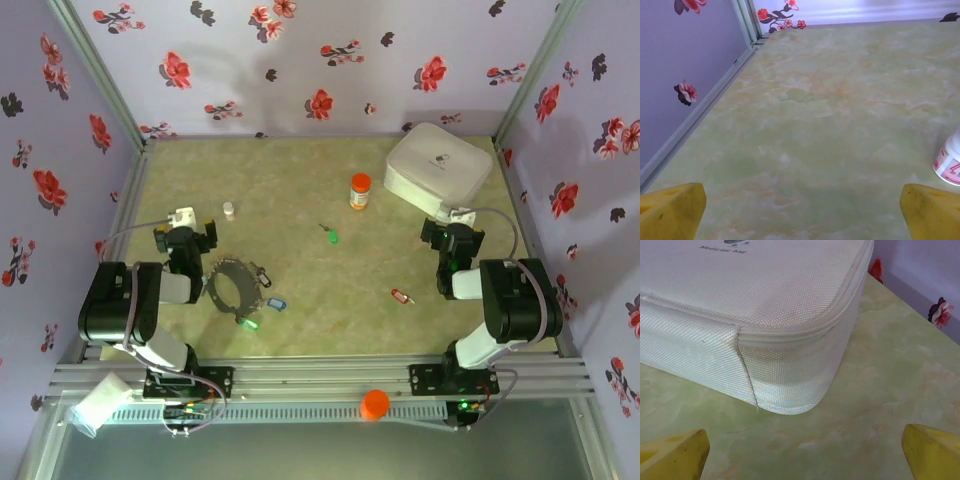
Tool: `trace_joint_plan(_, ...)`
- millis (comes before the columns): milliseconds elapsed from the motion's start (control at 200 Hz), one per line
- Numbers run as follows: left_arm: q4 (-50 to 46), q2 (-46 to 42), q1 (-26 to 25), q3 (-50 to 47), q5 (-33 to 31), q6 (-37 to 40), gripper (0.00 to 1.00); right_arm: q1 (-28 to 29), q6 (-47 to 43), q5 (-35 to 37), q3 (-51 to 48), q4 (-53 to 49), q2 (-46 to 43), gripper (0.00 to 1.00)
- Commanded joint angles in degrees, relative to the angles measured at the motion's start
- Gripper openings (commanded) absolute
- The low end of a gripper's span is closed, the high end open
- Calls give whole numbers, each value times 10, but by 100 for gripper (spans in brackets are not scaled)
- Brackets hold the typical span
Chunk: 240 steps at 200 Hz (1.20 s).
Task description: Put the keys on the keyring
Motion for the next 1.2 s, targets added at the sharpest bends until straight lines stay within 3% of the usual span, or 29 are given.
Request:
trace_joint_plan(0,-2,-8,3,10,6,-9,100,-2,10,-5,11,2,-5,99)
trace_joint_plan(950,-5,-9,6,11,11,-14,100,-2,11,-6,11,3,-5,99)
trace_joint_plan(1035,-2,-18,7,7,6,-14,100,-2,18,18,5,5,-15,99)
trace_joint_plan(1120,-44,-46,7,20,4,-15,100,-1,13,18,-1,-8,-47,98)
trace_joint_plan(1195,-139,-79,7,57,-5,-15,100,8,0,19,0,-38,-82,98)
